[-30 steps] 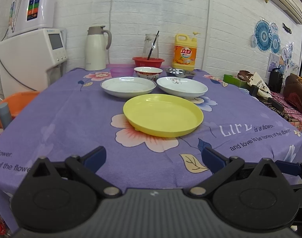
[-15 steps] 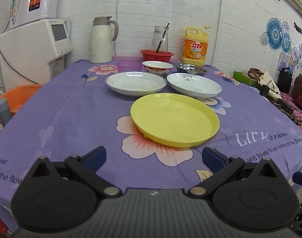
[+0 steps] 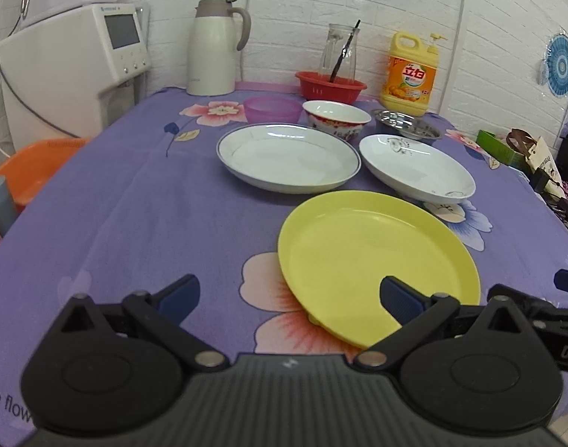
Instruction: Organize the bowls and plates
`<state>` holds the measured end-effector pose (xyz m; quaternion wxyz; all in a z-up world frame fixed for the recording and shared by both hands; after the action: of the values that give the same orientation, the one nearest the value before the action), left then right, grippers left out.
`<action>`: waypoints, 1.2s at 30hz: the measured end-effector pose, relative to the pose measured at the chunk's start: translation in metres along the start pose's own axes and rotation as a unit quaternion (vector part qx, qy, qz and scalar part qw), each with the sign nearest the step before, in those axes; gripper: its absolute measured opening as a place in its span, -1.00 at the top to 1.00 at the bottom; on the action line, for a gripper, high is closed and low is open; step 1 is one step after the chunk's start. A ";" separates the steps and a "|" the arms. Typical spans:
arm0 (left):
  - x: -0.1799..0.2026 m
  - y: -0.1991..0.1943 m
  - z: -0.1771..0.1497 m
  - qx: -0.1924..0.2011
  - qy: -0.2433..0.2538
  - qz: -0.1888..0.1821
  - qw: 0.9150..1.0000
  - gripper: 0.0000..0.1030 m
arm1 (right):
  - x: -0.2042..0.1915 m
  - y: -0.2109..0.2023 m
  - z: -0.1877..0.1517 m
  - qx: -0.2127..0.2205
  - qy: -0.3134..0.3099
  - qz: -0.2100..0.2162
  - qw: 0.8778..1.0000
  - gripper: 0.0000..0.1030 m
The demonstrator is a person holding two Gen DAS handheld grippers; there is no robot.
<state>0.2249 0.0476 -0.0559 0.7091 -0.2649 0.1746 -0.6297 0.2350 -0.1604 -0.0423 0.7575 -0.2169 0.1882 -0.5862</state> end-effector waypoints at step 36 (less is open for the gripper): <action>0.022 0.058 0.009 -0.037 0.029 -0.065 0.997 -0.03 | -0.042 0.060 0.003 -0.040 -0.041 0.077 0.995 -1.00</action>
<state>0.2793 0.0316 -0.0817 0.6510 -0.2833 0.2005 -0.6751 0.2745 -0.1063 -0.0714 0.7983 -0.2555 0.1968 -0.5086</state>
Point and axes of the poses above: each gripper's, at about its wrist camera, not at the fingertips, and y roughly the way its jaws point, x to its right, z to its top, the point moved 9 cm from there along y, roughly the way its jaws point, and after that the axes turned 2 degrees about z, right-handed, at the moved point
